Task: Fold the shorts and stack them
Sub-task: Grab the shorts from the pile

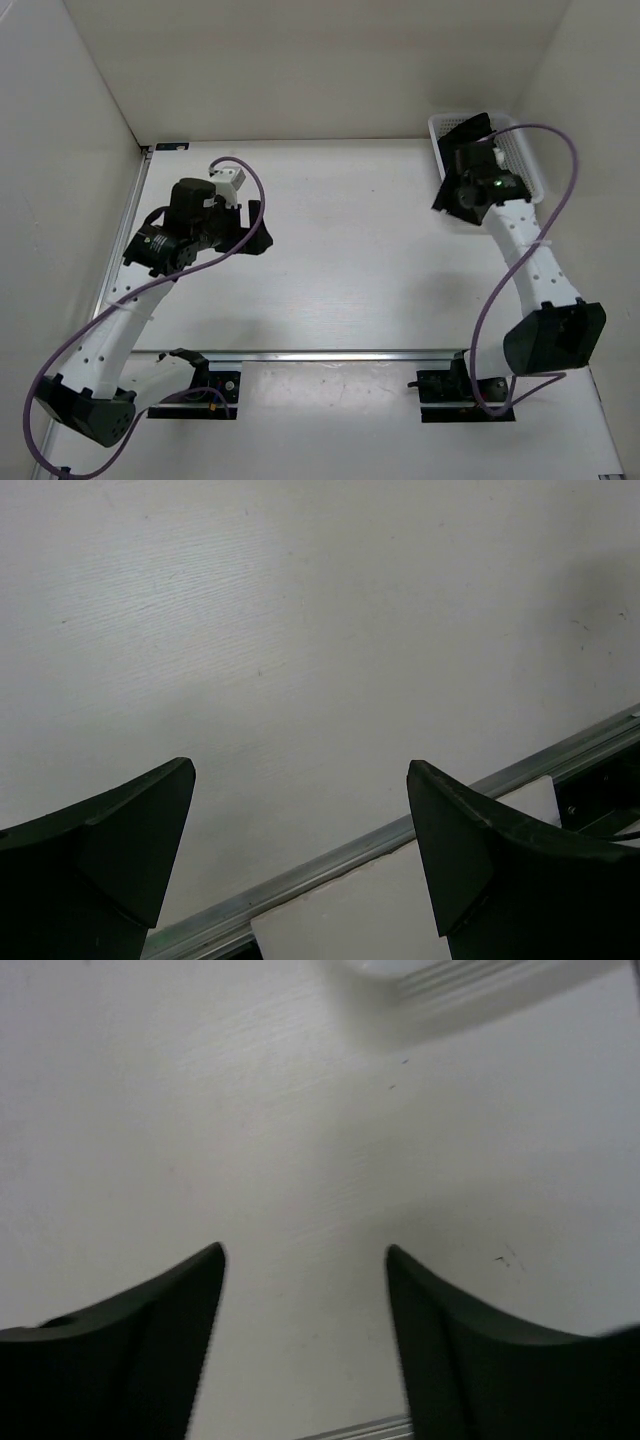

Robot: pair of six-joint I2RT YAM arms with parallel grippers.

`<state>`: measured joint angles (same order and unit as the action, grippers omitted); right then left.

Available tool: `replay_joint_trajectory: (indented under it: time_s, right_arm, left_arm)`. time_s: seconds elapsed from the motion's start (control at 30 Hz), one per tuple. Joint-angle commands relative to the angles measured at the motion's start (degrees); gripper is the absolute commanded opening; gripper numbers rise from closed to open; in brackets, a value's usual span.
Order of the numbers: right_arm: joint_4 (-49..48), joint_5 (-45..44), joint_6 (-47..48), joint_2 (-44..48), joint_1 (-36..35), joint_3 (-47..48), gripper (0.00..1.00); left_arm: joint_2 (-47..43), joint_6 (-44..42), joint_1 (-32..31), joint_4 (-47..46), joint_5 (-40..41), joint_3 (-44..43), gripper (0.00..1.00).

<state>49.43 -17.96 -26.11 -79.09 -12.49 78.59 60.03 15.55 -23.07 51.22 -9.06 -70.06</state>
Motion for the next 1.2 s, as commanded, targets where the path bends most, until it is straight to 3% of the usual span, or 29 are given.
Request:
replay_joint_trajectory:
  time_s: [0.0,0.13,0.17,0.2,0.3,0.43,0.6,0.67,0.73,0.77,0.87,1.07,1.17]
  right_arm:
    - [-4.2,10.0,3.1,-7.7,12.2,9.5,0.57]
    - [-4.2,11.6,1.0,-20.8,18.0,21.6,0.48]
    - [-4.2,11.0,1.0,-26.5,18.6,24.1,0.53]
    - [-3.3,10.4,1.0,-29.4,19.9,30.2,0.78]
    - [0.4,10.4,0.4,-41.5,21.8,44.6,0.99]
    - [2.3,10.4,1.0,-53.4,22.4,58.0,0.99]
    - [0.1,12.6,1.0,-63.7,23.0,64.5,0.99]
    - [-2.4,14.9,1.0,-64.9,23.0,64.5,0.89]
    - [-4.8,16.7,1.0,-64.9,23.0,63.9,0.67]
    - [-5.7,17.3,1.0,-64.0,23.0,62.7,0.44]
    - [-7.2,16.9,1.0,-59.6,23.0,61.6,0.0]
    - [-7.7,21.5,1.0,-46.0,23.0,62.8,0.0]
    - [-8.4,28.6,0.4,-37.9,21.9,62.8,0.0]
  left_arm:
    - [2.0,0.3,-0.1,0.6,-0.3,-2.4,0.99]
    - [5.5,0.3,-0.1,0.6,0.1,-4.5,0.99]
    - [6.1,0.3,-0.7,0.6,1.1,-5.3,0.99]
    - [6.9,0.3,-0.7,0.6,2.0,-5.3,0.99]
    - [8.6,0.3,-0.7,0.6,5.5,-6.8,0.99]
    - [11.6,0.3,-0.7,0.6,6.9,-8.9,0.99]
    - [15.5,0.9,-0.7,0.6,7.9,-10.1,0.99]
    - [16.3,0.9,-0.7,0.6,8.4,-10.1,0.99]
    - [17.1,0.9,-0.7,0.6,8.4,-10.7,0.99]
    - [17.1,0.9,-0.7,0.6,8.4,-10.7,0.99]
    - [18.3,1.5,-0.7,0.1,9.0,-11.8,0.99]
    - [18.9,3.3,-0.7,-0.4,6.3,-13.7,0.99]
    - [18.4,3.8,-0.7,-0.4,6.3,-14.3,0.99]
